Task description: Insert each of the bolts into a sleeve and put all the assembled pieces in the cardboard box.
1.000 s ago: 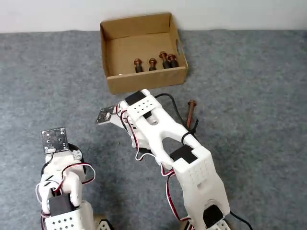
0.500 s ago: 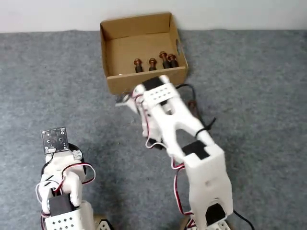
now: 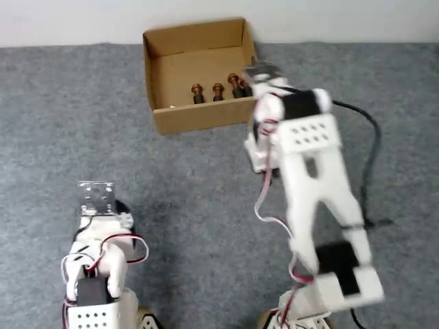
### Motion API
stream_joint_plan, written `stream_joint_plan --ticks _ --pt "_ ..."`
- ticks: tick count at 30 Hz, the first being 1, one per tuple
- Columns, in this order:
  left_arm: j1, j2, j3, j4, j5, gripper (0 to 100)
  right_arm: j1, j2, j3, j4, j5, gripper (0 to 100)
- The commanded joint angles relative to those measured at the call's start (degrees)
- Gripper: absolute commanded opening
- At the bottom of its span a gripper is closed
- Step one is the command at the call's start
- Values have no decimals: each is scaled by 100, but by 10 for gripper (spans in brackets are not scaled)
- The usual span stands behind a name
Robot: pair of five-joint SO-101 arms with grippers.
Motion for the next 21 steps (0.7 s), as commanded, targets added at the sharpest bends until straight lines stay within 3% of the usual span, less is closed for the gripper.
stream_joint_plan --ticks 1,7,12,17,21 --pt "563 -70 -259 -536 -35 5 611 -1411 809 215 -589 9" --pt "695 -26 -646 -809 -9 5 1938 -3433 2418 -119 -1064 8" --pt "932 158 -1077 -422 466 5 2879 -5077 3780 -585 -1046 8" --pt "1301 1618 -2114 -246 1231 5 3345 -6448 4695 -576 -1073 8" --pt "1864 3376 -3099 -246 1398 5 3626 -7292 5284 -646 -1073 8"
